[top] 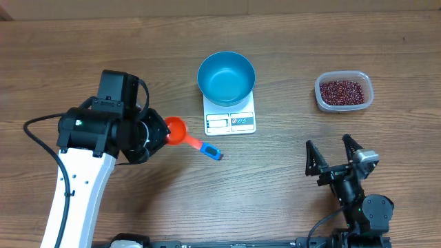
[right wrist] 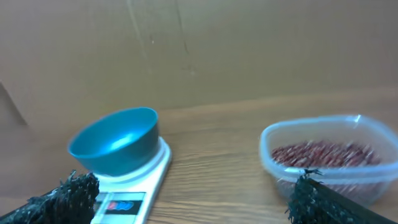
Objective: Scoop item into bowl and weigh 150g on scale
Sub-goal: 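Lift the red scoop with the left gripper toward the center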
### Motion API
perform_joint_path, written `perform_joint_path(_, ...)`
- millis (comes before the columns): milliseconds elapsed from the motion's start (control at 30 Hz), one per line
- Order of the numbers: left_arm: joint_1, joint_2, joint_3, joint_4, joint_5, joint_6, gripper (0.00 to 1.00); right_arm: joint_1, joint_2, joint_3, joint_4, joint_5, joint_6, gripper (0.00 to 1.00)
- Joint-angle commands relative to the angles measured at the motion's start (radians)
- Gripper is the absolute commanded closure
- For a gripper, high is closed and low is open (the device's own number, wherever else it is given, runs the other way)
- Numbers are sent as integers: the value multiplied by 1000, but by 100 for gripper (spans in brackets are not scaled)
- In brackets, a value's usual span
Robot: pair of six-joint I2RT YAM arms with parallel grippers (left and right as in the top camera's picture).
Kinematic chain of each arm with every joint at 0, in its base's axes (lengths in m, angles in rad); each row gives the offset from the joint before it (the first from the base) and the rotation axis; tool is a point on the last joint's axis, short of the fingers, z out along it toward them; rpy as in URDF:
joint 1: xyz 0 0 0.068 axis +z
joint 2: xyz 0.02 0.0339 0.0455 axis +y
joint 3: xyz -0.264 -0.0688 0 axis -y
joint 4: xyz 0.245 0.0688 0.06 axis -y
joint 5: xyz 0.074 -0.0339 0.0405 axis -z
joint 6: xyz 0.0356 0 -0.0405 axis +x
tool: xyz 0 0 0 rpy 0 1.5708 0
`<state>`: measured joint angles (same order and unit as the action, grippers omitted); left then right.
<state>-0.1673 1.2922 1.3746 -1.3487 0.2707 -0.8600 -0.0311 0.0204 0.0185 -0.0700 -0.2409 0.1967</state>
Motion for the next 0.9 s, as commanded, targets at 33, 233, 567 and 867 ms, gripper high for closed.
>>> perform_joint_path(33, -37, -13, -3, 2, 51, -83, 96, -3, 16, -11, 14, -114, 252, 0)
perform_joint_path(233, -106, -13, -3, 1, -21, -165, 96, -3, 17, 7, 45, -257, 252, 0)
perform_joint_path(567, -136, -13, -3, 6, -114, -357, 96, -3, 84, 271, -222, -232, 245, 0)
perform_joint_path(867, -136, -13, -3, 7, -123, -473, 96, -3, 385, 531, -367, -338, 249, 0)
